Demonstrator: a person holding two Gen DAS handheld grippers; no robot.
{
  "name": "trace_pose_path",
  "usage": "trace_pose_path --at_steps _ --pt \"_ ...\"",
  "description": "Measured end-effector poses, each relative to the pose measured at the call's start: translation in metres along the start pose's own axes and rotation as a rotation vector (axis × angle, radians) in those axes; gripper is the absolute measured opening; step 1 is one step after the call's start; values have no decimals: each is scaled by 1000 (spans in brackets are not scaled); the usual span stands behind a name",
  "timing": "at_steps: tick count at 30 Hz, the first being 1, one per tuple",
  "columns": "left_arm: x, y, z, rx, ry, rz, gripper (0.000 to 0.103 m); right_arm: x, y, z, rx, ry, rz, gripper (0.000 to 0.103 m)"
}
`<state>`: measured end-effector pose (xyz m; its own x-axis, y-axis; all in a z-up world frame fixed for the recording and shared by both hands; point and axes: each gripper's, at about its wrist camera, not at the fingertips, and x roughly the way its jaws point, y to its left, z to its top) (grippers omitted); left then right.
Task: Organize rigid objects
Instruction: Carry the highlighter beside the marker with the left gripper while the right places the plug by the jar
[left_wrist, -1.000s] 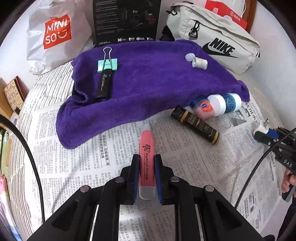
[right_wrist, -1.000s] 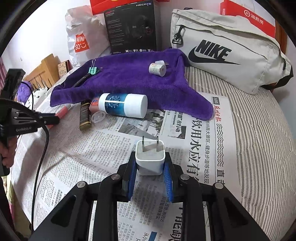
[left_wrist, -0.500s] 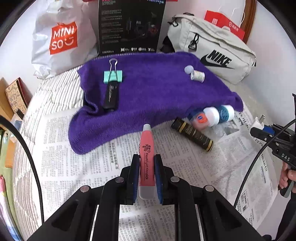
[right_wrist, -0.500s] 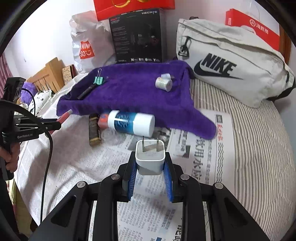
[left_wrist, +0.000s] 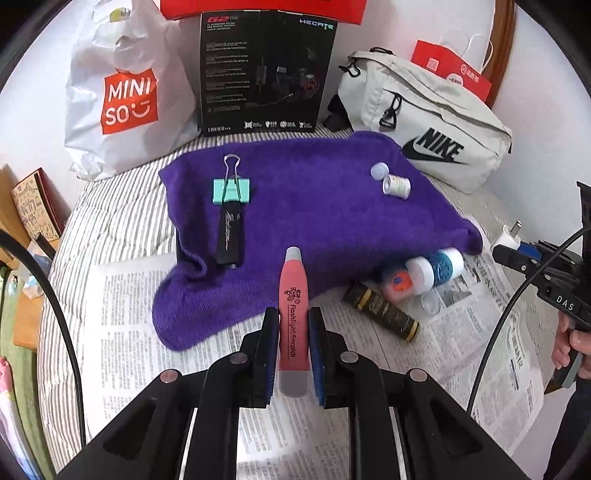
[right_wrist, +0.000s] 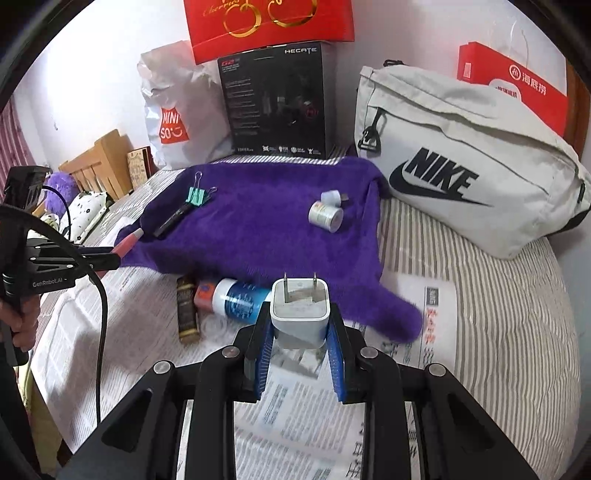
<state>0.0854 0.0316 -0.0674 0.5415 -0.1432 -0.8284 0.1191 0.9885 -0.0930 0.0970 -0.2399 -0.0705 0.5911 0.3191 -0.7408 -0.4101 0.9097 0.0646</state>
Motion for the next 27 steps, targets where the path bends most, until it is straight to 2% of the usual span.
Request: trace_pose_path --at_steps 9,16,27 --pt "18 8 26 -15 0 8 16 23 -10 33 -10 -15 -1 27" --pt "42 15 39 -24 14 -1 16 67 -14 53 -17 5 2 27" --pt "67 24 58 -30 34 13 16 109 -8 57 -59 64 9 27"
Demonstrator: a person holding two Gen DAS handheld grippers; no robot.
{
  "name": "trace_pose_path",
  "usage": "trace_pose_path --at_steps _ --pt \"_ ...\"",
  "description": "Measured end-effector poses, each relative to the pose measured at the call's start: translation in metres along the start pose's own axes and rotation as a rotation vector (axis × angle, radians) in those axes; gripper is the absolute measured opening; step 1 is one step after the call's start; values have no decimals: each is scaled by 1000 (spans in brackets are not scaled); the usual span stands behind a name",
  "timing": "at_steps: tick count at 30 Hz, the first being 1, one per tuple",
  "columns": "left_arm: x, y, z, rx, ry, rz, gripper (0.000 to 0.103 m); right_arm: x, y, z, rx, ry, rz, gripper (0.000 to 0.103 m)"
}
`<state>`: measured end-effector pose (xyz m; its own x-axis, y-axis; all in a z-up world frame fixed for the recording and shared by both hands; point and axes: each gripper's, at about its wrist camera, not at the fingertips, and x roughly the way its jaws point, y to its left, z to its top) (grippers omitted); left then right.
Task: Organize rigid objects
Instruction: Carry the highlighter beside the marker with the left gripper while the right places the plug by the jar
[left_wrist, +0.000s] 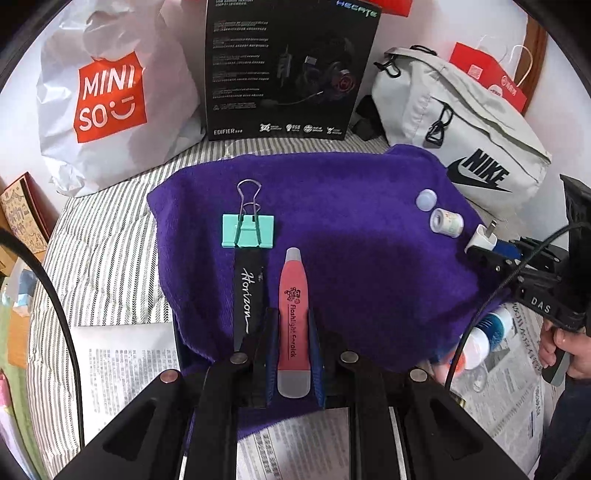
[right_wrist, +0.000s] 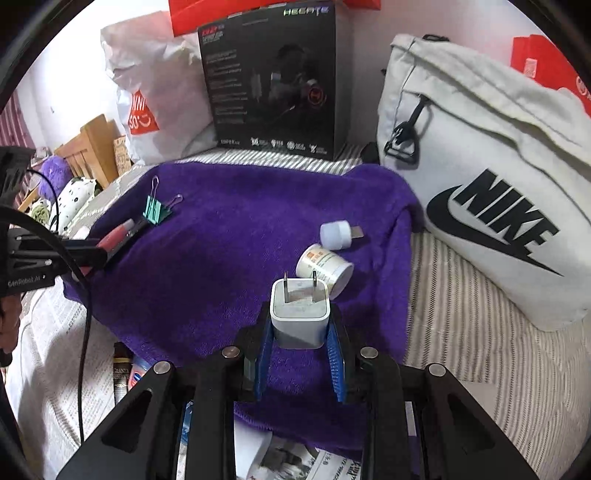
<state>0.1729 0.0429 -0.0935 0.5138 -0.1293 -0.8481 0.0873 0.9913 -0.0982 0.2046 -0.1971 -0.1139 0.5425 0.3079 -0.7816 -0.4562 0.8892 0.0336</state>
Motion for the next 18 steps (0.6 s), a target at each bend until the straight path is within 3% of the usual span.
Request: trace_pose_path --at_steps 18 --pt "27 0 4 19 43 2 16 26 0 1 -10 -4 -48 27"
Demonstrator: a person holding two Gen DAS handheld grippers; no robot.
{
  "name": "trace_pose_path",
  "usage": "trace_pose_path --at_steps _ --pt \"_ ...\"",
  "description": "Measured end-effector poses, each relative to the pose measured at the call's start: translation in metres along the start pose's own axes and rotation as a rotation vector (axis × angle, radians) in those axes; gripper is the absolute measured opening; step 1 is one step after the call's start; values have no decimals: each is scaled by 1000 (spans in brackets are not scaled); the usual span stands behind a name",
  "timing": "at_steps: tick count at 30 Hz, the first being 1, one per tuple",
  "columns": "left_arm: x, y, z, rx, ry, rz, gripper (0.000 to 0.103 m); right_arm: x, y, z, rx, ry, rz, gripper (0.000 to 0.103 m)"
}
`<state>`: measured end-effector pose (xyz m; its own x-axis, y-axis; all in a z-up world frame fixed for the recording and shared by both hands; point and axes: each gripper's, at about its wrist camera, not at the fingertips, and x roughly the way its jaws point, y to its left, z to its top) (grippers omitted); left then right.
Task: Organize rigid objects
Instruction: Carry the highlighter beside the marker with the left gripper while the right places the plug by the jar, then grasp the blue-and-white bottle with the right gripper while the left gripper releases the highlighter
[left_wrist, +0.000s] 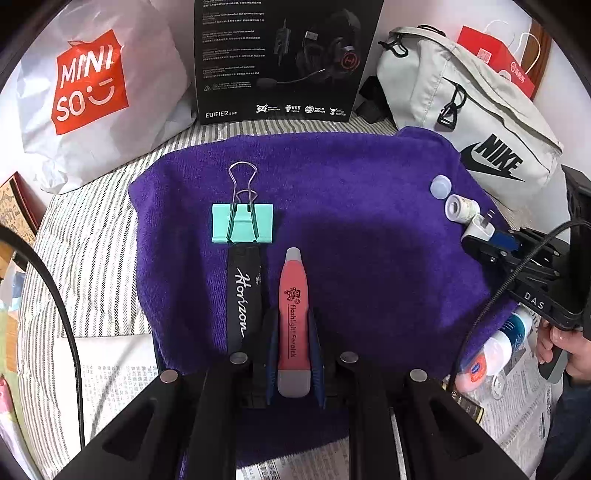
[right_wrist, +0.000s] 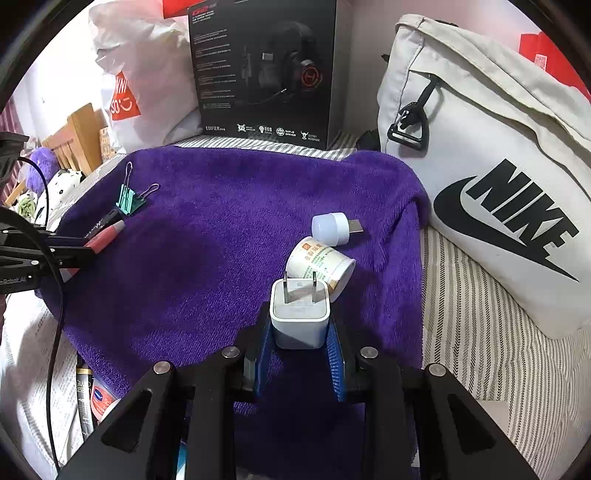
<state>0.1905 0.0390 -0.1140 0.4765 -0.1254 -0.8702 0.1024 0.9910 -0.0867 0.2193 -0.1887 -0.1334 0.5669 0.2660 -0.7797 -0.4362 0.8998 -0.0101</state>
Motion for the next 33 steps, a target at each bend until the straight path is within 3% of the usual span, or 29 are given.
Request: trace_pose_path --at_steps 10,15,21,26,31,33 --pt "6 -3 6 6 12 32 16 0 2 -2 -8 -12 17 32" --pt "8 -8 7 28 17 76 16 -4 5 -4 -17 -12 48 54" --pt "4 -13 2 31 29 90 18 -14 -2 -7 25 -30 100 54" --pt "-2 -17 -5 24 50 88 27 -20 -6 -6 51 -26 119 54" --pt "-18 -14 -14 -29 52 87 28 -57 -4 -7 55 -38 108 55" --pt "-34 -17 -19 -33 21 86 29 -73 -1 -17 68 -48 99 66"
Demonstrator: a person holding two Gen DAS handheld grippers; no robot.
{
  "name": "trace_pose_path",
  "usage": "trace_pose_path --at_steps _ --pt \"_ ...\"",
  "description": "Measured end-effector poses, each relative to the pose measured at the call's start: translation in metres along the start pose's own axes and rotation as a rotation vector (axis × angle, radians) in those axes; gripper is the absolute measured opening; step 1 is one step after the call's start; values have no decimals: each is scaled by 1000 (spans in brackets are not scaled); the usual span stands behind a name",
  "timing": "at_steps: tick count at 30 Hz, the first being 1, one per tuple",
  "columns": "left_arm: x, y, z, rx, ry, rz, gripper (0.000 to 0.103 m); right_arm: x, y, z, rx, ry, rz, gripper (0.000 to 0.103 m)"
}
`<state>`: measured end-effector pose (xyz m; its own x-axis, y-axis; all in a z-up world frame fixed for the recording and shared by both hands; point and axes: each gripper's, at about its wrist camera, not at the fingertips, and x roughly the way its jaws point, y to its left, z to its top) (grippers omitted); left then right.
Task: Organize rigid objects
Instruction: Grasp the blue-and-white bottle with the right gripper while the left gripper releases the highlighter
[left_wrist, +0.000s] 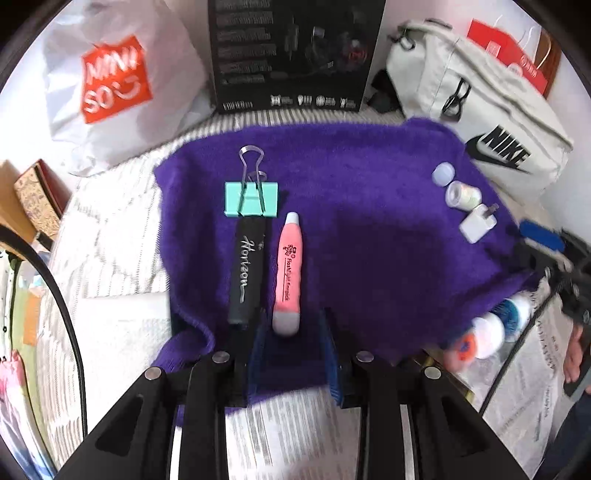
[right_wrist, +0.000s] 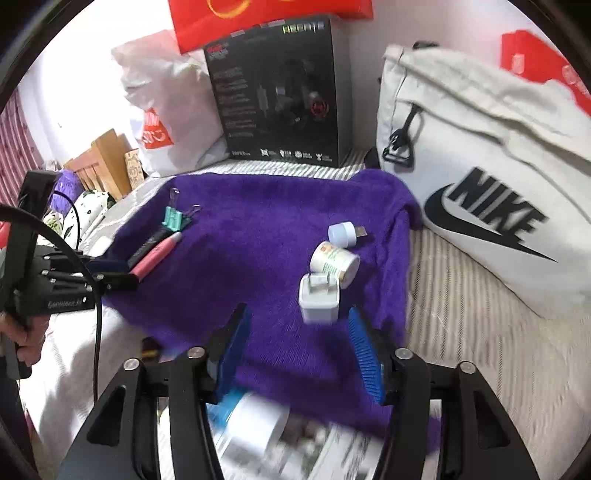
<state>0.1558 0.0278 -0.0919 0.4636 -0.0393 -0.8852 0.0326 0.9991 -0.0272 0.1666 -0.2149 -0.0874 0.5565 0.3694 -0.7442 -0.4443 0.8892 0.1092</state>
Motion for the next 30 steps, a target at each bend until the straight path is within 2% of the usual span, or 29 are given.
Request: trace_pose_path --at_steps 2,4,7,11,16,19,26,30 --pt "-15 -4 -8 12 -30 -11 45 -13 7 -13 6 7 -19 73" --pt "-28 -7 -18 21 -60 -10 51 -20 16 -25 16 23 -49 76" --pt "-41 -7 -33 20 -80 -30 51 -26 30 -42 41 50 -69 84" --pt "-49 -6 -52 19 -91 -37 53 -20 47 -51 73 79 -74 85" --pt "-54 4 -80 -23 -95 -84 53 -8 51 -49 135 87 -113 85" --pt "-52 10 -91 -56 -95 -98 53 0 56 -45 127 87 -142 85" --pt "-53 11 -103 -61 -111 -114 53 19 62 -43 113 106 -233 85" --pt "-52 13 -106 -70 -110 -110 53 23 61 -39 124 85 -258 84"
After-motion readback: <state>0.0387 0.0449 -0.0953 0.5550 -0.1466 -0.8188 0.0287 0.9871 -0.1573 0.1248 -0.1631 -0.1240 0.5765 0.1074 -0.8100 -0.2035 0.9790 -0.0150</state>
